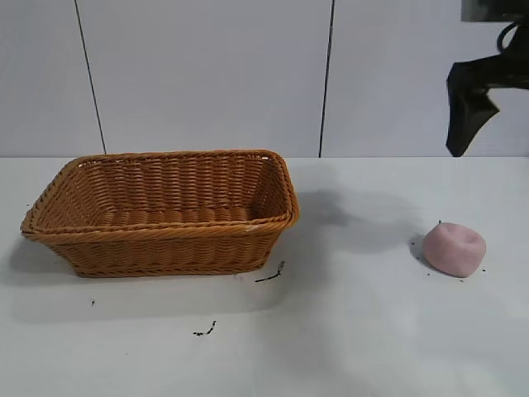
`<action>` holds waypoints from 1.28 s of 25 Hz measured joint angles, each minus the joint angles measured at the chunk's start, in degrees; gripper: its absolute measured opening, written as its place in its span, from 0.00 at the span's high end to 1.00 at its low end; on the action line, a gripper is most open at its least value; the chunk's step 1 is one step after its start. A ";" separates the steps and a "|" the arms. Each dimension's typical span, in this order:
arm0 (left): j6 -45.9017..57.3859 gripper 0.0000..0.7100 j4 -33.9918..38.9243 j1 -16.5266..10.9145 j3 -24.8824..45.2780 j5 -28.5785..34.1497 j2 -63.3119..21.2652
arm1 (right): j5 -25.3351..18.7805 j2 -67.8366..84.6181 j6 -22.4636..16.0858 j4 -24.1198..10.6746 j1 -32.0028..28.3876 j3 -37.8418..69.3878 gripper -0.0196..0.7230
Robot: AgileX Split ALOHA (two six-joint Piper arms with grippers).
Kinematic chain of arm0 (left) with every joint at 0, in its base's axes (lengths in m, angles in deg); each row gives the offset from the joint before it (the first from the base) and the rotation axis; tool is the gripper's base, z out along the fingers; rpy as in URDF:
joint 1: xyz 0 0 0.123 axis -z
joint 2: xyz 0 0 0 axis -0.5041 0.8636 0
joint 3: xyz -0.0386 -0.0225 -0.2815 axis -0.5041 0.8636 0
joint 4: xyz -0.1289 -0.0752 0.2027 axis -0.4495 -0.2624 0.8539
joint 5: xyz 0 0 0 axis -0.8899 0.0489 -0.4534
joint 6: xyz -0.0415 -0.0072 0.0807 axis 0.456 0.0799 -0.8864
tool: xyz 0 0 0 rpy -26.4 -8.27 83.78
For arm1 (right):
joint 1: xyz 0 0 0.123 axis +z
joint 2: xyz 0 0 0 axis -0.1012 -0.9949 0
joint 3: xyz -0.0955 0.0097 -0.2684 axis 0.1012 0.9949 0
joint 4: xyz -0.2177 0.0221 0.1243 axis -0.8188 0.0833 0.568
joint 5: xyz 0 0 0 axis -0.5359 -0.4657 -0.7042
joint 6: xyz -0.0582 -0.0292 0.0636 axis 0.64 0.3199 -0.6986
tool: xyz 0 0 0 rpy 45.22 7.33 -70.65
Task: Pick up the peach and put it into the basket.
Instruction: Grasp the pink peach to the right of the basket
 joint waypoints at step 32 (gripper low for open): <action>0.00 0.03 0.00 0.00 0.00 0.00 0.00 | 4.92 -7.99 -2.37 -1.42 -0.86 0.00 0.05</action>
